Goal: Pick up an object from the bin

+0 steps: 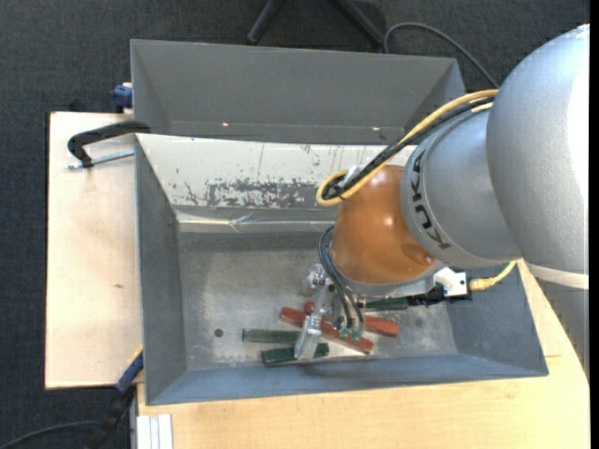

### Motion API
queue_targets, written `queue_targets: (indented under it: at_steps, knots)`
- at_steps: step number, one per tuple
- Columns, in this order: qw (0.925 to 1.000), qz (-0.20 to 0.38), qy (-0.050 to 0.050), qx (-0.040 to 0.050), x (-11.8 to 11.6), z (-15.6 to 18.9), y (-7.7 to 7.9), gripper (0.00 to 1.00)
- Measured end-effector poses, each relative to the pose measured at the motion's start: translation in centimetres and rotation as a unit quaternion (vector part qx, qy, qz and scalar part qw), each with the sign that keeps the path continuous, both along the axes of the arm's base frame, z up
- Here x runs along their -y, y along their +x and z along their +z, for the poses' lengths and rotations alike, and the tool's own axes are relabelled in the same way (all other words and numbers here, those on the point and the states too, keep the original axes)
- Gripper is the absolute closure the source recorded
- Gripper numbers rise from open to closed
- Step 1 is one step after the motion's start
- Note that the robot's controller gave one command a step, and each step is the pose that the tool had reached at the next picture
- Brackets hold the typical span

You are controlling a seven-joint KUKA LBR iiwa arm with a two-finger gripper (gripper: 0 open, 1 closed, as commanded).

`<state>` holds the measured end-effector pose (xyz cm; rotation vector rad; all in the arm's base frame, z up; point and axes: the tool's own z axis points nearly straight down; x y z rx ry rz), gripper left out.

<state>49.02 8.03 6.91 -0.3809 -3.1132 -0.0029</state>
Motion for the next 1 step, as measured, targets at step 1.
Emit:
queue_targets:
  at_steps: [1]
  knots:
    - [0.9963, -0.086, -0.001, 0.0018, 3.39, 0.17, 0.13, 0.0]
